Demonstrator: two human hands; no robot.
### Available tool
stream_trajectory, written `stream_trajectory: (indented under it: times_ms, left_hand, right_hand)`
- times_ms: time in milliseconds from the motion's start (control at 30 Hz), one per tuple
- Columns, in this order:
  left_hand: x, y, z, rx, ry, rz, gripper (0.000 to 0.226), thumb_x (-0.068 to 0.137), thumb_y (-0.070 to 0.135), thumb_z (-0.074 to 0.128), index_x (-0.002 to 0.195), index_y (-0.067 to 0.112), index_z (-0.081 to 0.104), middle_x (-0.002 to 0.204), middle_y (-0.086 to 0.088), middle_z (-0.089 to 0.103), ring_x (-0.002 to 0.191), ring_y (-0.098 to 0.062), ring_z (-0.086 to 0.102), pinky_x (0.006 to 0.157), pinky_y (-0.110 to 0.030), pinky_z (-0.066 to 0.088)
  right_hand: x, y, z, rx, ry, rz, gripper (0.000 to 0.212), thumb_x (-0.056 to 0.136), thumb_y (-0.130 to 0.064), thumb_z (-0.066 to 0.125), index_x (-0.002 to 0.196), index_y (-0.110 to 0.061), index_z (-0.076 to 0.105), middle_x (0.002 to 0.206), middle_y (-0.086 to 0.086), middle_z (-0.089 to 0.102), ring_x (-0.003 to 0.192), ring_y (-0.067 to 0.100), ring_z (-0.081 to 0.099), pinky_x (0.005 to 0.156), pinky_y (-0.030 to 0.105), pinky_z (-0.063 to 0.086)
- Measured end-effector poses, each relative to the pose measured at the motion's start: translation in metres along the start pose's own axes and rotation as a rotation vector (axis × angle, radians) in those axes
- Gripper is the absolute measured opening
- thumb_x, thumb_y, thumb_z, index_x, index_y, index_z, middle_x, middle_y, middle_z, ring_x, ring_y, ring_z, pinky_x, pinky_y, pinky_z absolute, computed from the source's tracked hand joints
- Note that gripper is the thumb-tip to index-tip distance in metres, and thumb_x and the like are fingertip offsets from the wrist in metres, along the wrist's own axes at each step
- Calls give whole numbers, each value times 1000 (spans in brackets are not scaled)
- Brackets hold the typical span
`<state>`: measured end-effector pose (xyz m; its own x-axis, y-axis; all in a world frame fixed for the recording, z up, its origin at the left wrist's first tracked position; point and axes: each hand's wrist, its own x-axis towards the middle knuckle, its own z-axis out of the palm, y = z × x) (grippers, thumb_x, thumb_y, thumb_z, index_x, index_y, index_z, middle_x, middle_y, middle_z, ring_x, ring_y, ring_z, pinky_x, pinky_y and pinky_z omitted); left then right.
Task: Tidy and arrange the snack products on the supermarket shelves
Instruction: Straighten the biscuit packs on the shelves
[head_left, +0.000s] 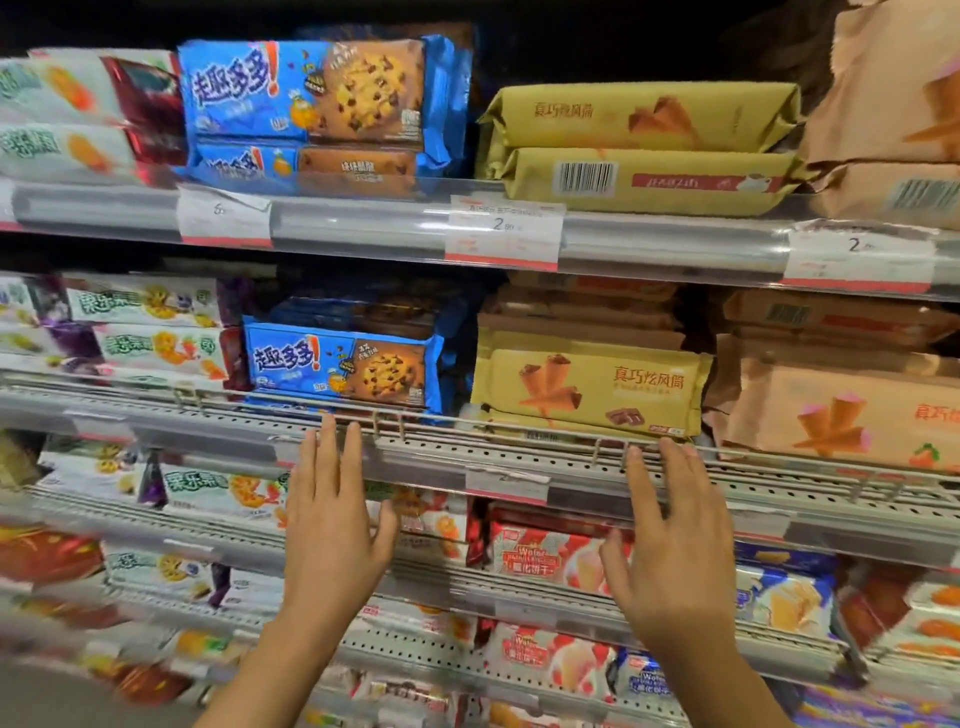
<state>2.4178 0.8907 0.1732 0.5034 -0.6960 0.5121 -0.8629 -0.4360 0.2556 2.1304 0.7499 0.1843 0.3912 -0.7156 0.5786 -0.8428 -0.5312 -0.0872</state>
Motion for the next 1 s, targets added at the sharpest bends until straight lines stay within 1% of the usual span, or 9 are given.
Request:
stream_trajectory:
  times_ms: [67, 200, 300, 467, 600, 733, 833, 900, 1000]
  left_hand:
    - [2, -9, 2, 21, -42, -3, 81, 91, 46, 37, 161, 10, 15, 169, -10, 4, 156, -29, -1, 121, -56, 24]
    - [2, -20, 5, 36, -69, 44, 83, 91, 39, 51, 161, 12, 16, 169, -10, 4, 156, -31, 5, 120, -55, 27]
    - [2, -23, 2, 28, -79, 72, 86, 90, 32, 63, 161, 15, 17, 169, -10, 8, 155, -31, 10, 120, -54, 29]
    - [3, -37, -5, 32, -116, 126, 87, 88, 35, 64, 161, 18, 19, 168, -9, 15, 153, -31, 19, 115, -54, 36]
    - [4, -42, -13, 4, -126, 165, 82, 87, 36, 62, 158, 18, 25, 166, -10, 21, 151, -31, 24, 112, -53, 39]
    - [1, -52, -17, -16, -154, 218, 86, 86, 41, 55, 160, 20, 17, 168, -7, 14, 154, -28, 16, 114, -51, 34]
    - [0, -62, -16, -18, -188, 261, 84, 88, 45, 48, 161, 20, 13, 170, -6, 4, 156, -27, 8, 118, -52, 32]
    - [0, -70, -17, -30, -189, 291, 80, 90, 46, 44, 160, 22, 14, 170, -5, 1, 156, -25, 4, 119, -54, 29]
    - [1, -85, -21, -96, -138, 288, 77, 91, 43, 40, 161, 26, 12, 170, -3, -5, 156, -25, -10, 123, -53, 12]
  right_hand:
    - [0, -4, 0, 22, 4, 31, 90, 76, -31, 80, 154, -15, 38, 161, 18, 27, 150, 39, 23, 113, 63, 35]
    - [-1, -13, -3, 106, 20, 84, 81, 82, -28, 74, 153, -14, 40, 163, 15, 24, 153, 35, 18, 115, 62, 32]
    - [-4, -27, -6, 205, 53, 95, 71, 87, -31, 62, 152, -13, 39, 163, 13, 26, 152, 33, 21, 115, 63, 33]
    - [-14, -90, -7, 337, 55, -70, 67, 88, -30, 52, 152, -13, 43, 161, 9, 33, 150, 27, 29, 114, 59, 37]
    - [-19, -138, 5, 340, 96, -242, 66, 89, -22, 54, 152, -8, 42, 159, 12, 38, 149, 29, 33, 113, 60, 39]
    - [-15, -174, 16, 249, -28, -269, 83, 82, -23, 68, 158, -15, 33, 165, 7, 28, 153, 27, 25, 115, 59, 36]
    - [-11, -194, 27, 183, -115, -209, 83, 80, -32, 61, 157, -20, 34, 166, 6, 27, 154, 27, 22, 117, 58, 34]
    - [-10, -203, 31, 154, -145, -158, 84, 76, -31, 63, 155, -18, 39, 164, 8, 30, 153, 29, 23, 116, 58, 34]
    - [-9, -210, 31, 126, -131, -124, 81, 74, -23, 69, 151, -12, 45, 161, 11, 36, 150, 31, 30, 113, 58, 39]
